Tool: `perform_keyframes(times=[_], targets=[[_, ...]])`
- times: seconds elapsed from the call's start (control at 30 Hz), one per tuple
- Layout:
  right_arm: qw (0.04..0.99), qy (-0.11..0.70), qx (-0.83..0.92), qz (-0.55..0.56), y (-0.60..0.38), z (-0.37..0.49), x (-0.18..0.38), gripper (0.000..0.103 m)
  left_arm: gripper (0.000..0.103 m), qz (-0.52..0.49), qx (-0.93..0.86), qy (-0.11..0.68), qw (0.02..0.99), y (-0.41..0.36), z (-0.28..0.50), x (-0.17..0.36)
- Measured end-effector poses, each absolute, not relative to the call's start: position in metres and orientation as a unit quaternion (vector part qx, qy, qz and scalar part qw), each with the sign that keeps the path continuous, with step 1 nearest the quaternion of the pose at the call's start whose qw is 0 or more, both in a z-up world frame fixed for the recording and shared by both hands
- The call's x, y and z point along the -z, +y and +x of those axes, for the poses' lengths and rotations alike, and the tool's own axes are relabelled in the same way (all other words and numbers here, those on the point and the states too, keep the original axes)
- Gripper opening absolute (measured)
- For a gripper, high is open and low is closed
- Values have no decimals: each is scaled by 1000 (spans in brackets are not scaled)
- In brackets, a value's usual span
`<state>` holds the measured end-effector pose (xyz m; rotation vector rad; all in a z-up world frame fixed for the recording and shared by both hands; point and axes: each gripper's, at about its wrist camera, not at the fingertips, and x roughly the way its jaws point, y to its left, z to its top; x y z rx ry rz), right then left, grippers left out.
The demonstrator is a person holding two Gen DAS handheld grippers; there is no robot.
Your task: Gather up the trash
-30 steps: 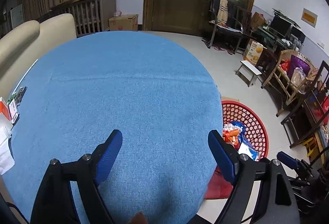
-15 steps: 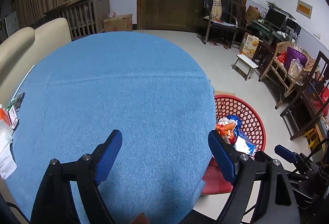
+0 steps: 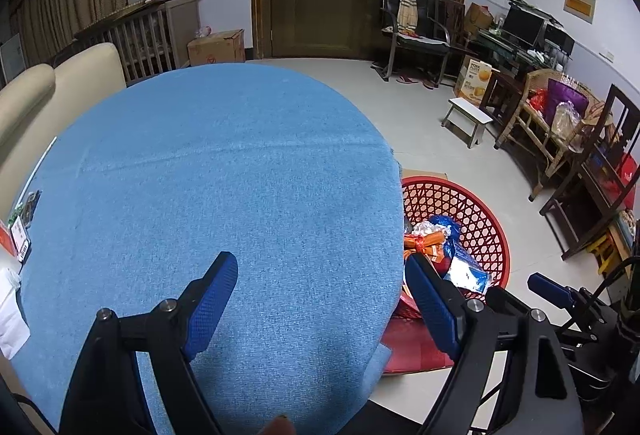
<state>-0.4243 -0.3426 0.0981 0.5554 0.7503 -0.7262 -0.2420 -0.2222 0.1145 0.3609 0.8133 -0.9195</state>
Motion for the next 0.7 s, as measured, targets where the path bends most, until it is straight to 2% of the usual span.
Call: perform_keyframes(times=[0.7], targets=[[829, 363, 346, 247, -341, -415, -98, 80, 86, 169, 438, 386, 794, -225, -238, -106]])
